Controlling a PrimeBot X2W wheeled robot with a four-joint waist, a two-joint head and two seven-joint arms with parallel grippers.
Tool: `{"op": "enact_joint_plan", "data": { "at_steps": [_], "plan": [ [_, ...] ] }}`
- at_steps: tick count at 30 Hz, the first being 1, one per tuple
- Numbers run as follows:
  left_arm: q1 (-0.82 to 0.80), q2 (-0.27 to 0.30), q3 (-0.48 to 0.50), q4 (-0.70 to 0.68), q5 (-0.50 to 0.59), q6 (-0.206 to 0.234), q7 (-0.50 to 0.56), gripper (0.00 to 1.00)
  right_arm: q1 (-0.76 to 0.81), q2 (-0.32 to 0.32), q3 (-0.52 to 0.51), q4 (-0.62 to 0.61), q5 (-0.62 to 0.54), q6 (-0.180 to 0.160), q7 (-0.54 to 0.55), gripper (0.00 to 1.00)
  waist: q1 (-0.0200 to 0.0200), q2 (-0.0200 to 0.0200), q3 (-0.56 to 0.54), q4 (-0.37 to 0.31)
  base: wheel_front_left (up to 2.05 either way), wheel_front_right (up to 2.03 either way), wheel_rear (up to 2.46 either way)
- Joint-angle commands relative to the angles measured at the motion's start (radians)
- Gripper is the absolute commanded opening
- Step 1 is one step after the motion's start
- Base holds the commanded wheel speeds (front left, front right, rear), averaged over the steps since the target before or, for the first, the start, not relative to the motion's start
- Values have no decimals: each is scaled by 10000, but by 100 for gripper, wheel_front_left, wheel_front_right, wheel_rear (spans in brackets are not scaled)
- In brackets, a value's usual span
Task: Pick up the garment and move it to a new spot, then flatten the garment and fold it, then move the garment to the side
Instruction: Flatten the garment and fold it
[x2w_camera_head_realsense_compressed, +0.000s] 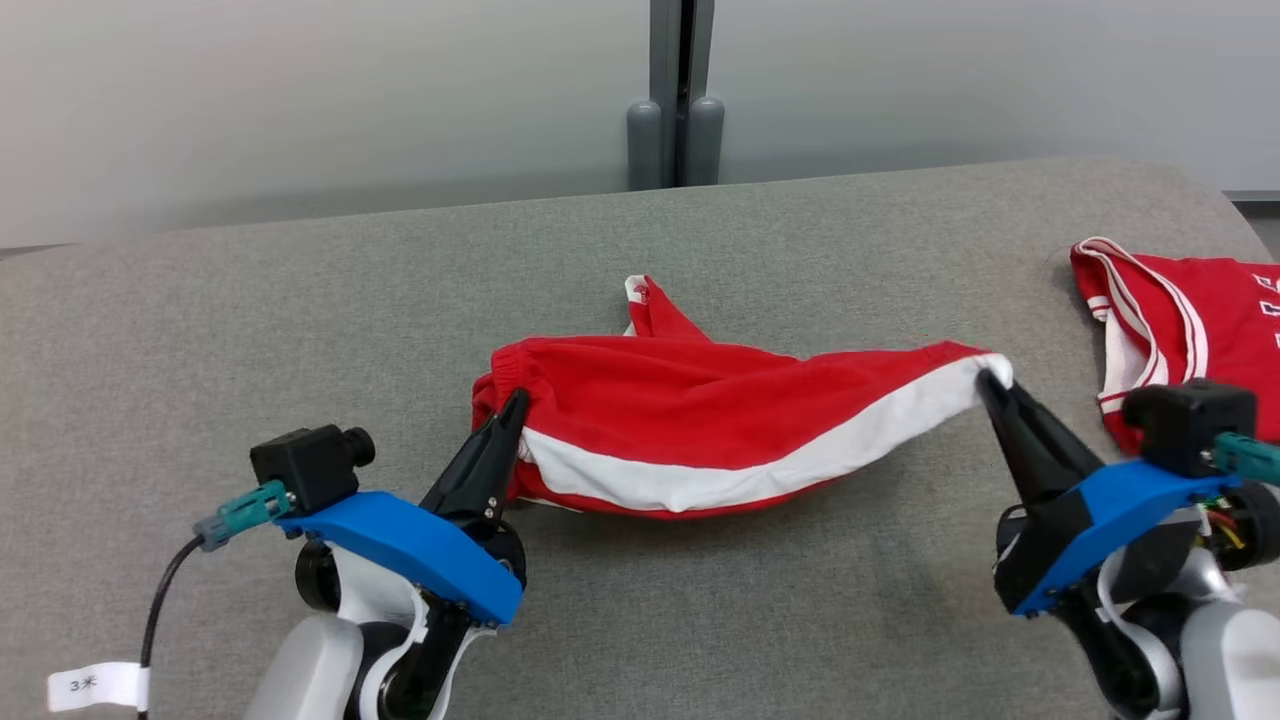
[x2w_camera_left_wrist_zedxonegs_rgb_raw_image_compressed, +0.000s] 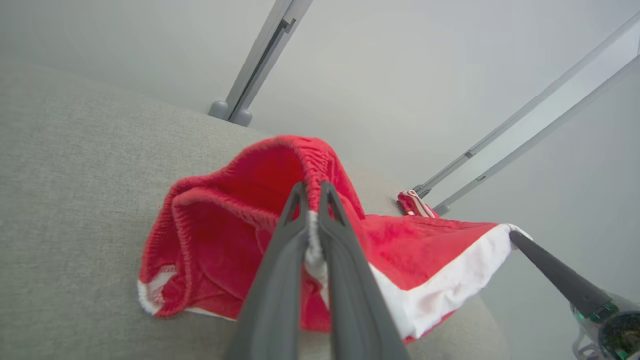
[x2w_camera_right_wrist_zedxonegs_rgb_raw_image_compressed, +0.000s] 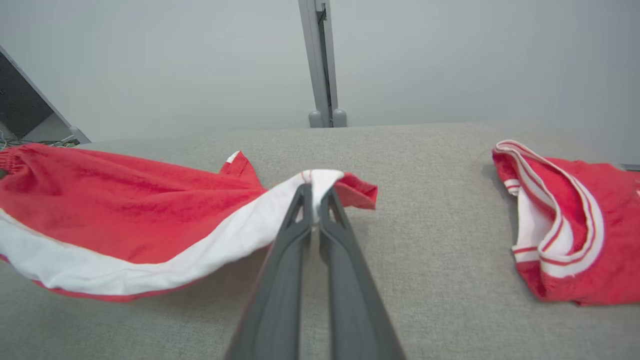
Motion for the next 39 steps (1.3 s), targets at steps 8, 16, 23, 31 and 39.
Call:
{"op": "enact_joint_plan", "data": {
  "at_steps": [8,16,23,31,39],
  "plan": [
    [-164,111,628,-2831,-2023,1124,2274,0,-782,-253,-187,-2708,84,1,1472,0,0,0,692,-306,0,0,0],
    [-3541,571,1401,-1839,-2293,2264,3628,0,-4857,-960,569,182,452,1,1018,0,0,0,2101,-593,0,0,0],
    [-6642,1072,2000,-113,-1515,2302,2884,0,-8561,-956,996,3759,193,1,-1148,0,0,0,2788,-832,0,0,0],
    [-9060,675,2205,1646,-975,1521,928,0,-11184,-950,553,6070,-452,-4,-4517,0,0,0,2811,-599,0,0,0],
    [-8390,346,1945,2921,-931,429,-146,0,-10455,-1001,1468,7667,-382,-1,-5006,0,0,0,2829,-558,0,0,0]
  ]
}}
